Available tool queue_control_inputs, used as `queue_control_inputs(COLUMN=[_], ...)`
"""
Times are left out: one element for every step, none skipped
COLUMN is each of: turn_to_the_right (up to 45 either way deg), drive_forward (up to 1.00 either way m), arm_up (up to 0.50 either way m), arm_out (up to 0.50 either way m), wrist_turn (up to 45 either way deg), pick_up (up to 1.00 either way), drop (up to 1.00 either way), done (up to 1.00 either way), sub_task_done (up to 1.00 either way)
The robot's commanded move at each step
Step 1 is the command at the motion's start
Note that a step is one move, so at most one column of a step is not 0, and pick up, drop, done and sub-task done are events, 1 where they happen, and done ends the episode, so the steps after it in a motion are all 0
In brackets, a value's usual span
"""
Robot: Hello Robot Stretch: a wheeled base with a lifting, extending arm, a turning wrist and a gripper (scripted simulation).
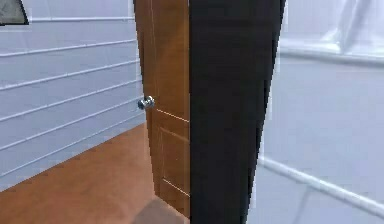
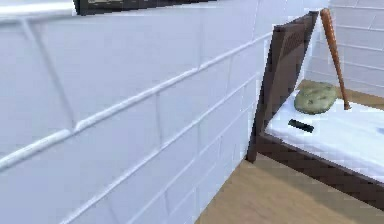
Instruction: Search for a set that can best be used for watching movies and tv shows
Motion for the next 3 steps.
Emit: queue_control_inputs(turn_to_the_right=[-45.0,-3.0,0.0], drive_forward=[0.0,0.0,0.45], arm_up=[0.0,0.0,0.0], arm_out=[0.0,0.0,0.0], wrist_turn=[0.0,0.0,0.0], pick_up=[0.0,0.0,0.0], drop=[0.0,0.0,0.0], done=[0.0,0.0,0.0], sub_task_done=[0.0,0.0,0.0])
